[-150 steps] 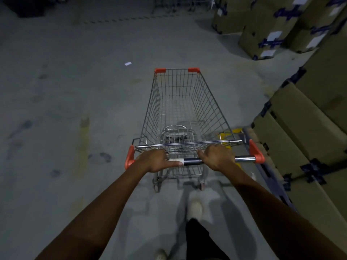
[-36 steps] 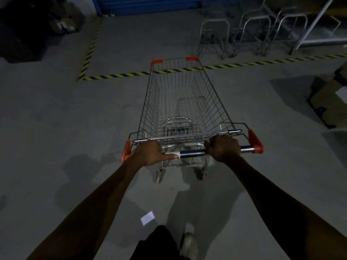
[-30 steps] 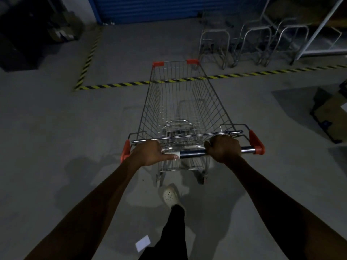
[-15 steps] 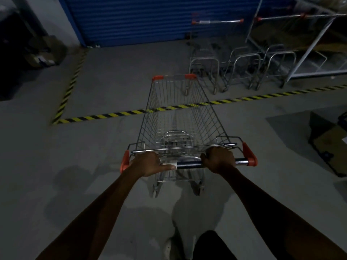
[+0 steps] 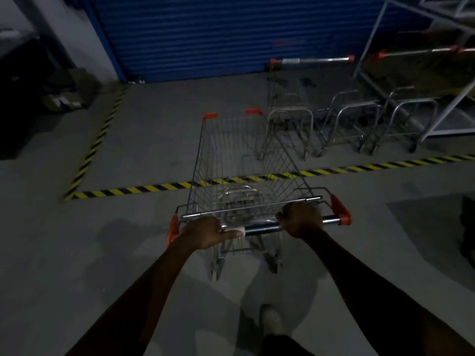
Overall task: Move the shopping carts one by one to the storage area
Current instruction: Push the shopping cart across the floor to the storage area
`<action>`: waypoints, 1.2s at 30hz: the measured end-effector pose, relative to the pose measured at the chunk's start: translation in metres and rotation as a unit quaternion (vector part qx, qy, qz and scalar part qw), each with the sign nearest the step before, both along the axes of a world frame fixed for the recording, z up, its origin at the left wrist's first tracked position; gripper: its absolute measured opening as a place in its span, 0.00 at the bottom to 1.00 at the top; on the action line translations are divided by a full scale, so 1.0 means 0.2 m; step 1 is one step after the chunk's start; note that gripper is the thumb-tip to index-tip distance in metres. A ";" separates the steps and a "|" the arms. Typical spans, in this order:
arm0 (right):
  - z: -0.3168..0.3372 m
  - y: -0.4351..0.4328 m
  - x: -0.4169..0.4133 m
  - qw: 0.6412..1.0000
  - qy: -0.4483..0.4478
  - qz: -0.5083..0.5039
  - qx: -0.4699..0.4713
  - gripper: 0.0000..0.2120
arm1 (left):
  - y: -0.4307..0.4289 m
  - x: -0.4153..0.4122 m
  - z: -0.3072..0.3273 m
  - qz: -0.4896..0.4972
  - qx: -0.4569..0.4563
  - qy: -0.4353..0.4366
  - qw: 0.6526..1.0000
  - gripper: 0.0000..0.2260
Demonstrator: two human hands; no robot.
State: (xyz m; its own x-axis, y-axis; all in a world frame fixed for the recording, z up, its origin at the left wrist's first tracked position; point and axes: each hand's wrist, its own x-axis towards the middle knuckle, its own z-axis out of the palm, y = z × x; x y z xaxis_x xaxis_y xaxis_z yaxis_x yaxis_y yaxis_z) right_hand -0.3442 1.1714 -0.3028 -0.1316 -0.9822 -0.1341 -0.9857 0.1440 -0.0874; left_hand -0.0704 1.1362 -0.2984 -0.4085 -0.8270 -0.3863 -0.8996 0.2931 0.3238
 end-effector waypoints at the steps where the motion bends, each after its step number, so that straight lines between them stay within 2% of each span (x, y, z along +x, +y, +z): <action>1: 0.01 -0.10 -0.03 1.000 -0.007 0.005 0.010 0.27 | -0.08 -0.03 0.02 0.006 0.000 0.000 1.000 0.40; 5: 0.03 -0.52 -0.13 0.999 0.001 0.038 0.037 0.27 | -0.41 -0.15 0.07 0.030 0.000 0.029 0.999 0.33; 9: 0.02 -0.86 -0.18 0.998 0.000 0.040 0.041 0.24 | -0.73 -0.20 0.04 0.051 -0.007 0.007 0.999 0.36; 12: 0.01 -1.15 -0.21 0.998 0.005 0.050 0.026 0.26 | -1.02 -0.19 0.00 0.056 -0.016 0.012 0.998 0.36; 16: -0.03 -1.55 -0.20 0.997 0.053 0.056 -0.005 0.27 | -1.41 -0.21 0.01 0.067 -0.013 0.077 0.995 0.35; 18: -0.04 -1.76 -0.20 0.996 0.069 0.059 -0.011 0.26 | -1.62 -0.22 0.03 0.062 -0.012 0.090 0.994 0.43; 19: -0.05 -1.87 -0.19 0.995 0.072 0.063 -0.017 0.27 | -1.74 -0.21 0.03 0.058 -0.020 0.086 0.994 0.43; 21: -0.04 -2.10 -0.18 0.996 0.058 0.061 -0.021 0.30 | -1.98 -0.18 0.01 0.051 -0.043 0.052 0.996 0.34; 23: -0.03 -2.33 -0.16 0.997 0.043 0.054 -0.018 0.28 | -2.21 -0.15 -0.02 0.041 -0.053 0.026 0.997 0.31; 27: -0.02 -2.73 -0.13 0.999 0.017 0.043 0.004 0.23 | -2.65 -0.12 -0.03 0.039 -0.065 0.027 0.997 0.31; 36: 0.01 -3.55 -0.15 0.999 -0.012 0.028 0.040 0.21 | -3.50 -0.16 -0.04 0.040 -0.054 0.003 0.998 0.30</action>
